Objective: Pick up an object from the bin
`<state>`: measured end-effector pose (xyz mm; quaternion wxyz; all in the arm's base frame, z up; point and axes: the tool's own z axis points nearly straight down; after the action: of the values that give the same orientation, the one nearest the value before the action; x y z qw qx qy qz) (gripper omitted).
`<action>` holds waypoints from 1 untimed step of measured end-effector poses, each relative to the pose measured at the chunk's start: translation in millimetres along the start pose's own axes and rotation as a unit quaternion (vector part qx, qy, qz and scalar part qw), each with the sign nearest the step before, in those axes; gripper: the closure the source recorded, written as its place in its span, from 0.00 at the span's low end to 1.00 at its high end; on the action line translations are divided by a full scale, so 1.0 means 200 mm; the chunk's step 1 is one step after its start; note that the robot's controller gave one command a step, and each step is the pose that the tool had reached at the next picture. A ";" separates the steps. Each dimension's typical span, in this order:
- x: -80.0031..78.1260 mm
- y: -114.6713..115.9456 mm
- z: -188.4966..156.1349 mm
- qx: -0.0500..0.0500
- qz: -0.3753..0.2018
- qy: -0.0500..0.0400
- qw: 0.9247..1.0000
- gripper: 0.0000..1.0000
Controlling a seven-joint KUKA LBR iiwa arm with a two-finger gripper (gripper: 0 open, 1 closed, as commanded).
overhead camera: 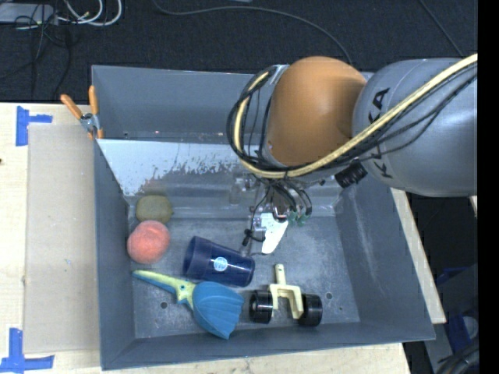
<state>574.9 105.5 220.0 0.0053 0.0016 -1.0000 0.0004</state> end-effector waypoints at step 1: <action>-0.01 0.00 -0.02 0.000 0.001 -0.004 1.000 0.00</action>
Offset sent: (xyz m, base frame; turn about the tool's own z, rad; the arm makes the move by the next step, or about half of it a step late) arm -0.0091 -0.0042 -0.1500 0.1005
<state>576.4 104.9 224.8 0.0010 0.0004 -1.0000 0.0000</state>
